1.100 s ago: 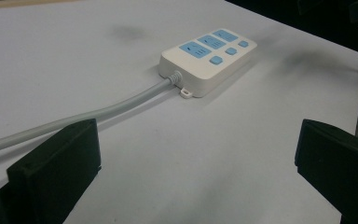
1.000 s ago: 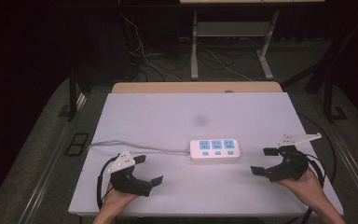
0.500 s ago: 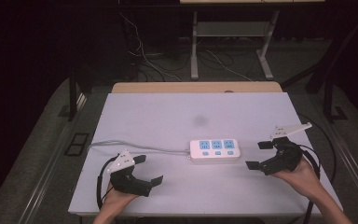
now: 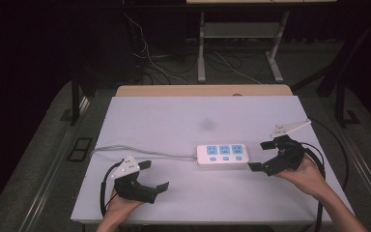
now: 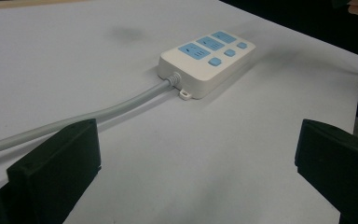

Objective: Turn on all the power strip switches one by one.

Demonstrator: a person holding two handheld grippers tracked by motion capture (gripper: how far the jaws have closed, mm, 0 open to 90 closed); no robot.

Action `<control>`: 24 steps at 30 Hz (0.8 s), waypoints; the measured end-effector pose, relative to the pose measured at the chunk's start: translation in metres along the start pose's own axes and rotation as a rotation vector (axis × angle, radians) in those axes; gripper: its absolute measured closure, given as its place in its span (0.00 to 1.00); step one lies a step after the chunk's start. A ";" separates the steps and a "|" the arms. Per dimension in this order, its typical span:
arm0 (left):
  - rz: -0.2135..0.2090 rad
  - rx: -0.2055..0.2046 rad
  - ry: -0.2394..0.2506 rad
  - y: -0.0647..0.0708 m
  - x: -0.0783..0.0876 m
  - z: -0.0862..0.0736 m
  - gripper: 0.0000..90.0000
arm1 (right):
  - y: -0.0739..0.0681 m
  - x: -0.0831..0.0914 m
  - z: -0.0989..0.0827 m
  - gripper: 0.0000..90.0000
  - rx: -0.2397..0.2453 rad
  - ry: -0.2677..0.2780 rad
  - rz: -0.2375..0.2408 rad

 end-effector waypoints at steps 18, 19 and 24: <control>0.000 0.003 -0.004 -0.001 -0.001 0.000 0.00 | 0.008 -0.022 0.010 0.01 0.017 -0.058 0.021; 0.001 0.002 -0.004 -0.001 -0.001 0.000 0.00 | 0.008 -0.022 0.010 0.01 0.017 -0.058 0.021; 0.002 0.005 -0.002 -0.001 -0.001 0.000 0.00 | 0.010 -0.026 0.012 0.03 0.025 -0.074 0.015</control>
Point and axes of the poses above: each handheld gripper's, and its own axes: x roughly backward along the jaws, z roughly out of its top, y roughly to its right, the point moved 5 cm from there along -x, roughly forward along the jaws, and after that the axes turned 8 degrees about -z, right-handed, at the moved point
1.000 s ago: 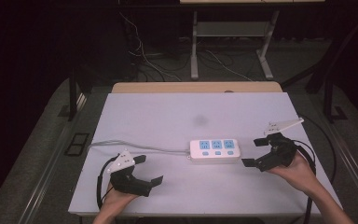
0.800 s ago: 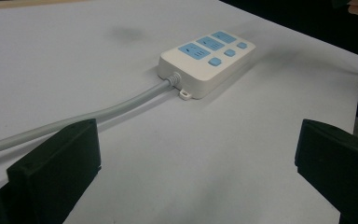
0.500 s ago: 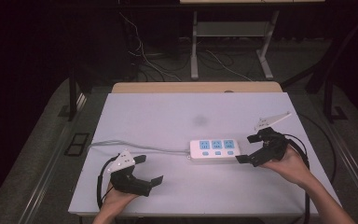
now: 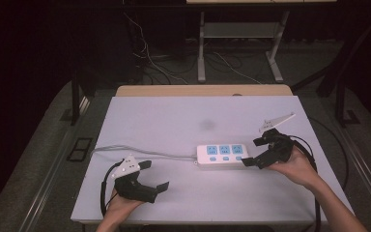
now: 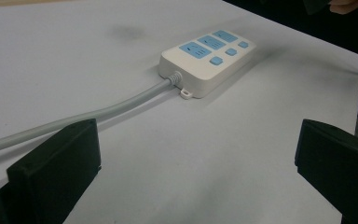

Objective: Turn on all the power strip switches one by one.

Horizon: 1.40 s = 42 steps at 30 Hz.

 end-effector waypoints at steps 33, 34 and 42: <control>0.010 -0.002 0.001 -0.002 0.003 0.000 0.00 | 0.013 -0.027 0.002 1.00 0.035 -0.057 0.024; 0.010 -0.002 0.000 -0.002 0.003 0.000 0.00 | 0.013 -0.027 0.002 1.00 0.035 -0.057 0.024; 0.009 -0.007 -0.001 -0.002 0.002 0.000 0.00 | 0.014 -0.036 0.000 1.00 0.034 -0.082 0.039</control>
Point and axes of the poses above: each handheld gripper's, and its own axes: x roughly backward along the jaws, z roughly out of its top, y roughly to its right, the point moved 5 cm from there along -x, roughly forward along the jaws, and after that the axes turned 8 degrees about -z, right-handed, at the moved point
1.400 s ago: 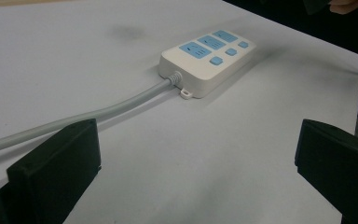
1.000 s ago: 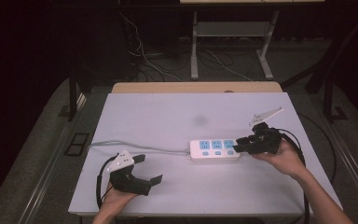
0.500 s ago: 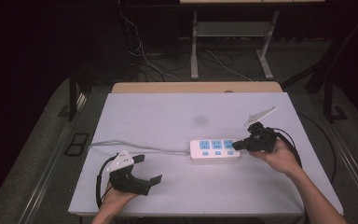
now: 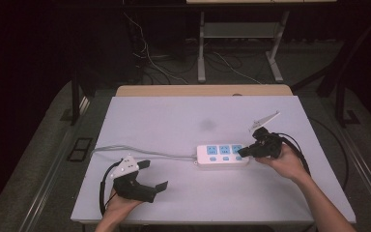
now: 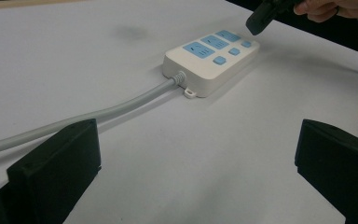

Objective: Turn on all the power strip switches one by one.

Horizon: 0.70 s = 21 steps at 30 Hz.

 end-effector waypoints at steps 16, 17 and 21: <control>0.001 0.001 0.001 0.000 0.001 0.000 0.00 | 0.001 -0.014 -0.001 1.00 -0.015 -0.014 0.006; 0.001 0.001 0.000 0.001 0.001 0.000 0.00 | 0.001 -0.015 -0.002 1.00 -0.016 -0.008 0.009; 0.000 -0.001 -0.001 0.001 0.001 0.000 0.00 | 0.002 -0.015 -0.004 1.00 -0.029 0.013 0.024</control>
Point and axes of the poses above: each handheld gripper's, and its own axes: x roughly backward along the jaws, z roughly out of its top, y roughly to its right, the point moved 5 cm from there along -x, roughly forward along the jaws, and after that the axes turned 8 degrees about -z, right-handed, at the moved point
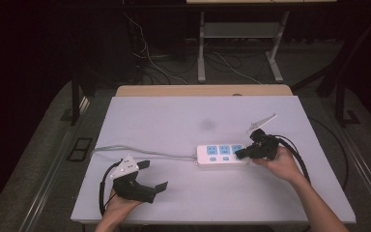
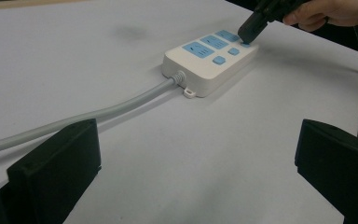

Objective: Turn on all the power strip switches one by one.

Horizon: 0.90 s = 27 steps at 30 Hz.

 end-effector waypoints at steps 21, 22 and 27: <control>0.004 -0.008 -0.009 0.001 -0.001 -0.001 0.00 | -0.004 -0.002 -0.001 1.00 0.055 0.000 -0.042; 0.004 -0.009 -0.010 0.001 -0.001 -0.001 0.00 | -0.004 -0.002 -0.001 1.00 0.051 -0.001 -0.038; 0.005 -0.005 -0.008 -0.001 0.000 -0.001 0.00 | -0.003 -0.002 -0.001 1.00 0.038 0.000 -0.030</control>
Point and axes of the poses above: each handheld gripper's, and its own axes: x roughly backward along the jaws, z roughly out of its top, y roughly to its right, the point moved 5 cm from there along -x, roughly forward along the jaws, and after that the axes turned 8 degrees about -z, right-handed, at the moved point
